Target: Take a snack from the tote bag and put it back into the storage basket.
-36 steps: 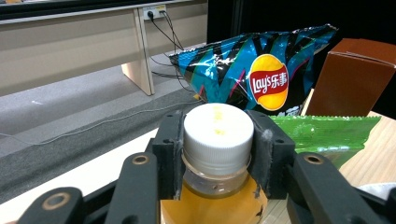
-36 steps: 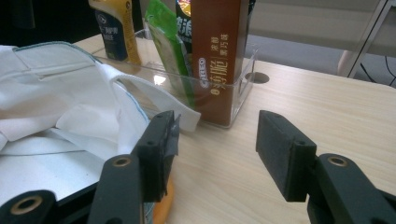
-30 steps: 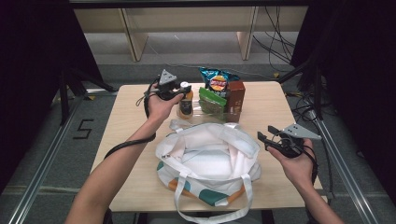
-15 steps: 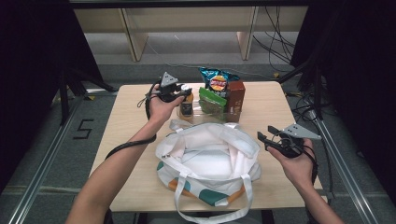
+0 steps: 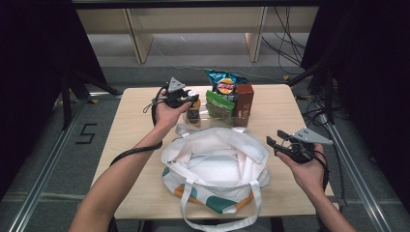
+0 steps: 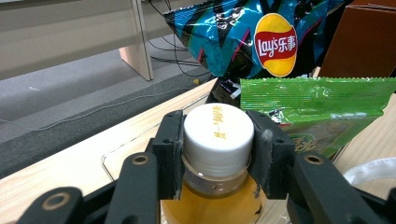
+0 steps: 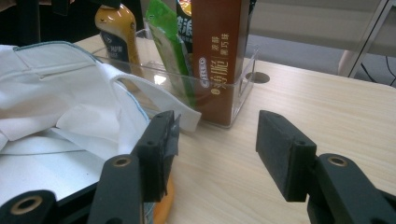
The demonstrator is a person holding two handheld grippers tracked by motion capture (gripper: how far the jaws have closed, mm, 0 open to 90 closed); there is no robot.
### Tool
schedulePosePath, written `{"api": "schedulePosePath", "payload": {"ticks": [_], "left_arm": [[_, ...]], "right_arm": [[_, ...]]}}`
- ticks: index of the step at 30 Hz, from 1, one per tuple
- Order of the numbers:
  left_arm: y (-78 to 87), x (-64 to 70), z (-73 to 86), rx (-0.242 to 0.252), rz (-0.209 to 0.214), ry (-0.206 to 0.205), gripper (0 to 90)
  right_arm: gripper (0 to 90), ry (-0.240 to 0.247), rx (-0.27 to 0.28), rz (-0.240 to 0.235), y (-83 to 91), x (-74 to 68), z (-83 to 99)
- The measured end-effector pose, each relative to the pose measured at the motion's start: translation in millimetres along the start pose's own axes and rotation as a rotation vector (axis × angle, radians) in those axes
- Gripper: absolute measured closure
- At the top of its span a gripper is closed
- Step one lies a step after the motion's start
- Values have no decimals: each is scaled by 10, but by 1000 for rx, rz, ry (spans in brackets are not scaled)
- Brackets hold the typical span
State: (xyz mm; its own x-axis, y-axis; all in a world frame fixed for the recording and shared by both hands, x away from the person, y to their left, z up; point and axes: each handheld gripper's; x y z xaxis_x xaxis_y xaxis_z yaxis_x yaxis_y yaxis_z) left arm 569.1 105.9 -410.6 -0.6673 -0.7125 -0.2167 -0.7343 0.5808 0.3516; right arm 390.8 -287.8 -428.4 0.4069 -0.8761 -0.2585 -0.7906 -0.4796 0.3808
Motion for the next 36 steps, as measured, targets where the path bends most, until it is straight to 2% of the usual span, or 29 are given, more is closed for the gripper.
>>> {"api": "schedulePosePath", "payload": {"ticks": [2,3,7,9,17,27,29,33,36], "left_arm": [[-4,1,4,-2,3,-2,583],[-5,0,5,0,3,-4,583],[-9,0,3,0,4,-6,583],[-9,-1,4,-1,4,-4,583],[5,-20,14,-9,7,14,574],[0,-14,6,-11,23,31,442],[-1,-6,3,-4,25,38,406],[29,-7,-2,16,25,64,332],[71,-2,-4,19,24,64,303]], "right_arm": [[480,15,5,4,1,6,-2],[480,-10,11,4,-5,-13,10],[480,2,10,-4,-11,4,3],[480,-11,7,0,-6,-11,8],[480,-6,9,2,-8,-12,8],[480,-4,-2,2,-6,-14,8],[480,-5,16,-5,-21,-13,12],[480,-7,7,2,-3,-11,9],[480,-6,6,2,-2,-12,8]]}}
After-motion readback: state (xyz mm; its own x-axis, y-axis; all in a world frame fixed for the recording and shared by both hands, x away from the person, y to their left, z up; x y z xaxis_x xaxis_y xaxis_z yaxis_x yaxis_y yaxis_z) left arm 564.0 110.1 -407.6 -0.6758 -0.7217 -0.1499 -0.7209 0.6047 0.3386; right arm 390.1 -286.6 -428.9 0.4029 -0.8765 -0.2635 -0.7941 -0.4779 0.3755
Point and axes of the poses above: each handheld gripper's, and its own axes: y roughly backward along the jaws, z roughly out of its underside, x roughly to its right, and after that the axes turned 14 degrees about -y, right-handed
